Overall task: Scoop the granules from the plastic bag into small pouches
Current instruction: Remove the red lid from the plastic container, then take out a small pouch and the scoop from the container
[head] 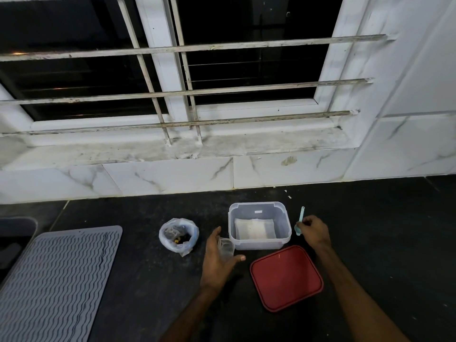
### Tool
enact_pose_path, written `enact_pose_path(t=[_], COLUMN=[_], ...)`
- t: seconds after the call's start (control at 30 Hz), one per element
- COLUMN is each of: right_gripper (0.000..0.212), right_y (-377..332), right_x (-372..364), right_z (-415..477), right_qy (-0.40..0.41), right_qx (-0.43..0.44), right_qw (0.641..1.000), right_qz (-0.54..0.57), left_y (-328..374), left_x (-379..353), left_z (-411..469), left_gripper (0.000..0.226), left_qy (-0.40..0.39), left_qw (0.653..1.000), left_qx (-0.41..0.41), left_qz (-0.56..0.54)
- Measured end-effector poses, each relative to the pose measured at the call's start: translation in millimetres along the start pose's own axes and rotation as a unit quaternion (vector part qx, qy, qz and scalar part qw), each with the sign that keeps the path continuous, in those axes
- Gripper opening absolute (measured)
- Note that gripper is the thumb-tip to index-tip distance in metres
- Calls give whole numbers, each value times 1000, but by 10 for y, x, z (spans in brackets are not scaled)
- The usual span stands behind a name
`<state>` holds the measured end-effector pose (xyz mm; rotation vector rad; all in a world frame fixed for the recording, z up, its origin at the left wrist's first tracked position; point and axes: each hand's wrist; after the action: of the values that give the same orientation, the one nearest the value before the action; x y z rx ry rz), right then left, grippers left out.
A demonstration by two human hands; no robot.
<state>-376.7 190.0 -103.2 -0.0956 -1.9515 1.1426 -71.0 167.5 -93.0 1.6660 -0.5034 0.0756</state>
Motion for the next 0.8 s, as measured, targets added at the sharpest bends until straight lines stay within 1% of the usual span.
enact_pose_path(t=[0.13,0.23,0.3,0.33,0.37,0.43,0.47,0.5,0.53,0.57,0.6,0.67,0.73,0.8], right_gripper=[8,8,9,10,10,7,6,7,8,7,5,2,5,7], right_y=[-121,-174,-239,-297,-369,-562,-691,-830,-984,-1161,-1350,-1708,-1947,-2029], right_x=[40,72,126,168,210,284,294,291,270,220,162,-94,-475,-929], right_z=[-1,-19,-49,-75,-92,-156,-203,-252,-312,-393,-508,-762,-1008,-1179], right_qy=[44,78,105,125,140,145,131,113,88,54,11,-86,-172,-223], right_qx=[39,18,13,22,31,51,64,80,100,121,144,178,212,258], right_qw=[998,996,991,988,983,973,969,966,963,960,954,941,934,928], right_qz=[17,49,79,94,115,171,198,221,236,248,262,276,232,150], left_y=[-5,0,29,57,112,195,205,185,143,86,37,-74,-168,-204], left_x=[50,82,129,181,250,493,649,807,948,1061,1133,1208,1206,1175], left_z=[27,4,-44,-64,-90,-78,-40,16,83,149,207,306,379,417], left_gripper=[106,102,92,83,72,50,43,44,51,62,75,93,97,91], left_qy=[-13,-22,-6,14,52,176,240,286,310,316,308,271,217,167], left_qw=[1000,1000,1000,999,997,982,969,957,950,946,941,936,937,930], left_qx=[2,-5,-23,-36,-50,-61,-56,-41,-9,49,114,201,260,320], left_qz=[-19,-16,-8,-3,3,12,14,22,41,62,83,99,88,69])
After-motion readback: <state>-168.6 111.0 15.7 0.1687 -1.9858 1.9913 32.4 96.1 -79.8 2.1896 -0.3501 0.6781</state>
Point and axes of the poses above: each hand's wrist, its own z-axis towards the middle knuckle, its own x-axis out of the back of the hand, y = z × x, and after that the axes turned 2 degrees about x, right-handed
